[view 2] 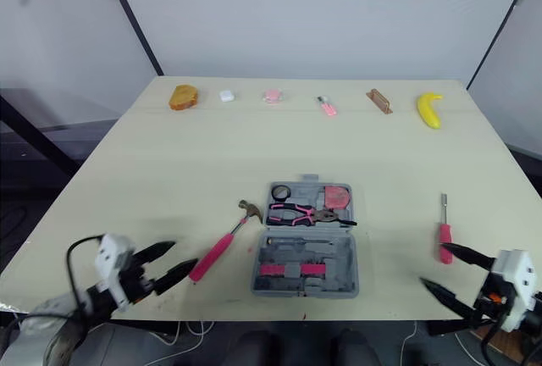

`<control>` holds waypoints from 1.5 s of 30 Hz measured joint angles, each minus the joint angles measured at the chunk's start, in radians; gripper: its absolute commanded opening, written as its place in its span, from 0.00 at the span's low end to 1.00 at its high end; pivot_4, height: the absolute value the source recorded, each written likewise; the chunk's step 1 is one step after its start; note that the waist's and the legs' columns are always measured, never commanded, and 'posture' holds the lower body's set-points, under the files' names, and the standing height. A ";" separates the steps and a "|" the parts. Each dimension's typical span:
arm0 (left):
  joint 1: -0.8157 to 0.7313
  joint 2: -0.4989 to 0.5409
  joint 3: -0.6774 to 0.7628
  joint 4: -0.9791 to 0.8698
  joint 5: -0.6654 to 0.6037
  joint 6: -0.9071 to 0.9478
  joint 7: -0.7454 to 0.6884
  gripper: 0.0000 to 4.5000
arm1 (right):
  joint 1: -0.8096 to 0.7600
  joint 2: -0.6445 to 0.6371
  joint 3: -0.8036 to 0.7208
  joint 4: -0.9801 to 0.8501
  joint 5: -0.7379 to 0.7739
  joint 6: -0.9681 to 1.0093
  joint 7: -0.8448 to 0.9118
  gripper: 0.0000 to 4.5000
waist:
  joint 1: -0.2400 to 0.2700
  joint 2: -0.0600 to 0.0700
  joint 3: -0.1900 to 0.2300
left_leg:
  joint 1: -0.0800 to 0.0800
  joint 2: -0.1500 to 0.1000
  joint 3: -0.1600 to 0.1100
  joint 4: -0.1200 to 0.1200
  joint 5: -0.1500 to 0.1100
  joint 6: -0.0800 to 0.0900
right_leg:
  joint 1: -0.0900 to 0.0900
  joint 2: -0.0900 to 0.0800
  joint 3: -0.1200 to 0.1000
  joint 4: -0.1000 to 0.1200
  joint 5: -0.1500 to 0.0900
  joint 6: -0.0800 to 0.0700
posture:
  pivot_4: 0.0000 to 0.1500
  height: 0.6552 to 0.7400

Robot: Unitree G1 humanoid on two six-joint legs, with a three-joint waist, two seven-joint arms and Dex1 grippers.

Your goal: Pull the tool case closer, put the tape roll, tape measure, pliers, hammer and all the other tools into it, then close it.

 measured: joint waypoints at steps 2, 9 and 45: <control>-0.078 0.034 -0.051 -0.054 0.025 0.123 0.067 0.98 | -0.039 -0.031 0.032 -0.041 0.013 0.028 0.014 1.00 | -0.002 0.000 0.000 | 0.000 0.000 0.000 0.000 0.000 0.000 | 0.001 0.001 0.000 0.000 0.000 0.000 | 1.00 1.00; -0.341 0.021 -0.257 -0.073 0.122 0.437 0.258 0.98 | -0.239 -0.101 0.158 -0.214 0.062 0.181 -0.006 1.00 | -0.006 -0.001 0.001 | -0.001 -0.001 -0.003 -0.001 0.000 0.000 | 0.000 0.005 -0.001 0.000 0.000 0.000 | 1.00 1.00; -0.492 -0.169 -0.391 0.116 0.284 0.432 0.420 0.01 | -0.347 -0.127 0.178 -0.368 0.126 0.410 -0.176 1.00 | 0.021 -0.001 0.001 | -0.012 -0.003 -0.007 0.016 0.000 0.000 | -0.007 0.004 -0.005 0.012 0.001 0.000 | 1.00 1.00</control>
